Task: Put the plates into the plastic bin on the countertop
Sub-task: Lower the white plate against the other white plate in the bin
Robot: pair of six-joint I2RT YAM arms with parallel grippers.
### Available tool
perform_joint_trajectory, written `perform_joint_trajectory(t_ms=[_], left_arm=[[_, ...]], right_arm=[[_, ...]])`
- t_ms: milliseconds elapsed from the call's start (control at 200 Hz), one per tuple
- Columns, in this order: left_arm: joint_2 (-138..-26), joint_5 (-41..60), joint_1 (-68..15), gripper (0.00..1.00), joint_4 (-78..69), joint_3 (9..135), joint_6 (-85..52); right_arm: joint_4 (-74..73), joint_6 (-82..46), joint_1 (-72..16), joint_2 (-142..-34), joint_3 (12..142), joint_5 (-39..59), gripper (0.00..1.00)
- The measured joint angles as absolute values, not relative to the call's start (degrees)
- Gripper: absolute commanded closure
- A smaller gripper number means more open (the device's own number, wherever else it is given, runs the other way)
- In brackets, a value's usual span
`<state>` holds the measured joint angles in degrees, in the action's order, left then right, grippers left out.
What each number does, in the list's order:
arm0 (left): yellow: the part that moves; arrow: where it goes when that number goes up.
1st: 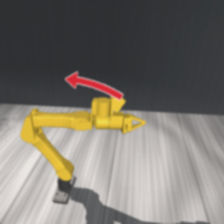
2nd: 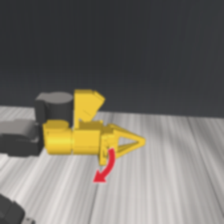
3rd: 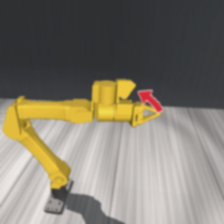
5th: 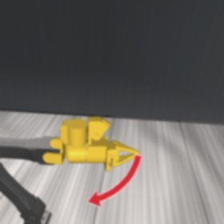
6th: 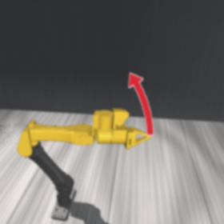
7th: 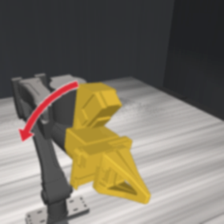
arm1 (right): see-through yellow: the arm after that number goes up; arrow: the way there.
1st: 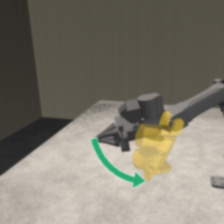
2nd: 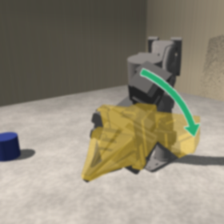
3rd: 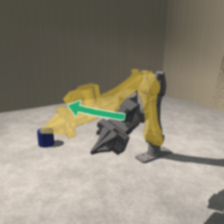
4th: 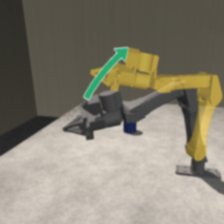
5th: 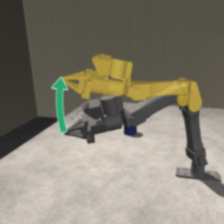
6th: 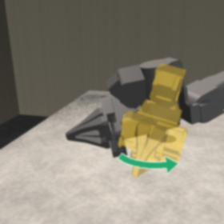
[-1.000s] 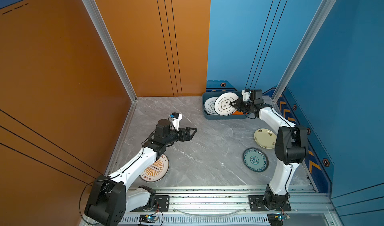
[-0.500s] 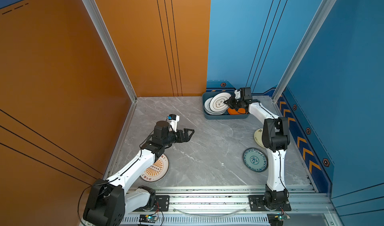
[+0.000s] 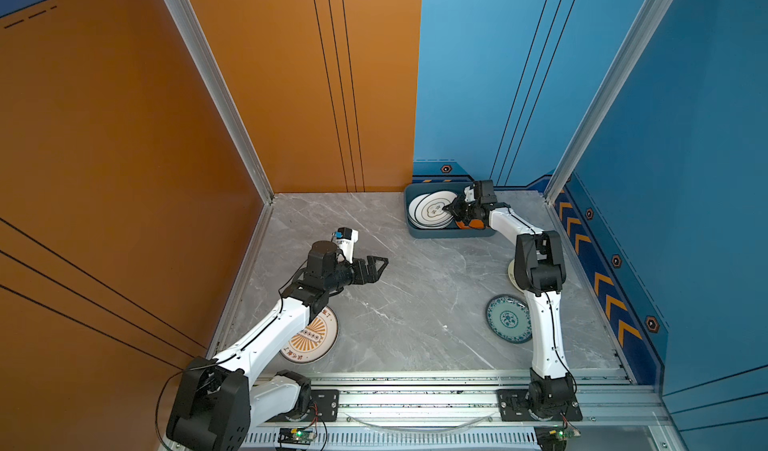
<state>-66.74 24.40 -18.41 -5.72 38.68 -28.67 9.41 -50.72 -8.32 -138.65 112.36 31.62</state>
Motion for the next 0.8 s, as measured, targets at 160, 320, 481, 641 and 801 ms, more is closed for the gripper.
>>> perform_joint_trajectory(t_ms=[160, 320, 481, 641, 801], left_arm=[[-66.9, 24.4, -18.4, 0.02, -5.7, 38.7, -28.7], [-67.4, 24.4, -18.4, 0.02, -5.7, 38.7, -28.7], [-67.5, 24.4, -18.4, 0.02, -5.7, 38.7, -28.7], [-67.6, 24.4, -18.4, 0.02, -5.7, 38.7, -28.7], [-67.7, 24.4, -18.4, 0.02, -5.7, 38.7, -28.7]], right_arm=[[9.4, -51.5, -8.3, -138.7, 112.4, 31.8, 0.75], [10.2, -51.2, -8.3, -138.7, 114.0, 31.9, 0.63], [12.8, -49.7, -8.2, -138.7, 115.9, 31.7, 0.58], [18.6, -46.6, -8.2, -138.7, 118.0, 30.1, 0.56], [23.0, -43.8, -8.2, -138.7, 118.8, 28.1, 0.55]])
